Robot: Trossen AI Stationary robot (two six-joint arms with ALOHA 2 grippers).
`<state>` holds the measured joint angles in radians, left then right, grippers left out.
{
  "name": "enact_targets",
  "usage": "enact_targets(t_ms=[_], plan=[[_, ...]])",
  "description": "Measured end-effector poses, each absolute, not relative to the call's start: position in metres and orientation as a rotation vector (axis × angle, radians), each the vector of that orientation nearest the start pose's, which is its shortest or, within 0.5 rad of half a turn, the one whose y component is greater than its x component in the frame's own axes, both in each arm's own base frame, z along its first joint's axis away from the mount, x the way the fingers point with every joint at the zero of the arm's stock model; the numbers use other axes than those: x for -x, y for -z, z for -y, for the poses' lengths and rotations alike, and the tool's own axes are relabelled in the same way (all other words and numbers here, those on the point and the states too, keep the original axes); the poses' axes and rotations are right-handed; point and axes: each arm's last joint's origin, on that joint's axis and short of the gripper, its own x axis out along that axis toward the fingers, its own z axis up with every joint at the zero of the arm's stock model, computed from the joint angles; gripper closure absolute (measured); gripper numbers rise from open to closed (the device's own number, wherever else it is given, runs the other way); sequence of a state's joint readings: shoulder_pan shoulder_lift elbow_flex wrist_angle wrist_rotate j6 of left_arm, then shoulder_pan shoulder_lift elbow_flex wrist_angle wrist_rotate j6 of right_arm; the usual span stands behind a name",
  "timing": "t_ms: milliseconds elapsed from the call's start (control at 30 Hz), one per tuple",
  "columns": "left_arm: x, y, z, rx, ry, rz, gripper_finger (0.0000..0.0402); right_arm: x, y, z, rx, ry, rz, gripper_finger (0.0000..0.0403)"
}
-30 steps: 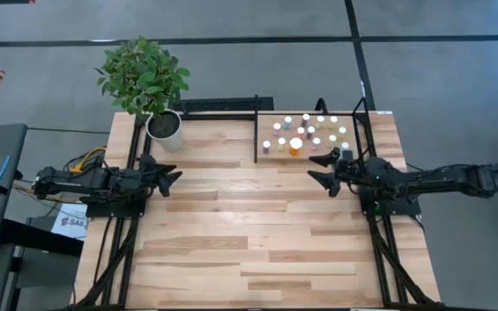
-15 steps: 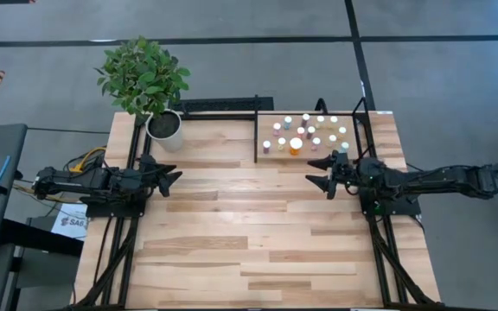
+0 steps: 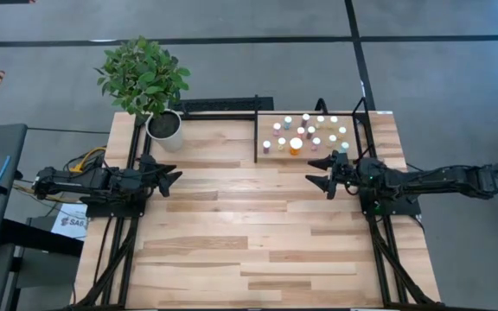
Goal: Pick and place medicine bottles onto shelf by color
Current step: Return to Home Position
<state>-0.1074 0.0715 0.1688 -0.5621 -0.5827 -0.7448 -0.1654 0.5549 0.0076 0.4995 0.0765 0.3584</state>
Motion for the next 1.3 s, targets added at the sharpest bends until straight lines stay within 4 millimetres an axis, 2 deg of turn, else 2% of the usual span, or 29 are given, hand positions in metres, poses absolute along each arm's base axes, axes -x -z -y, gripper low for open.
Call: enact_targets(t_ms=[833,1033,1300], plan=[[-0.0781,-0.1647,-0.0076,0.560,-0.602,-0.244,0.0191,-0.1303,-0.1614,0.0240,-0.359,0.249,-0.005,0.0076],[-0.0735,-0.1687,-0.0091,0.591,-0.593,-0.173,0.0191,-0.1303,-0.1613,0.0240,-0.359,0.250,-0.006,0.0076],[-0.0741,-0.1697,-0.0167,0.613,-0.684,-0.118,0.0191,-0.1301,-0.1576,0.0240,-0.360,0.257,-0.043,0.0076]])
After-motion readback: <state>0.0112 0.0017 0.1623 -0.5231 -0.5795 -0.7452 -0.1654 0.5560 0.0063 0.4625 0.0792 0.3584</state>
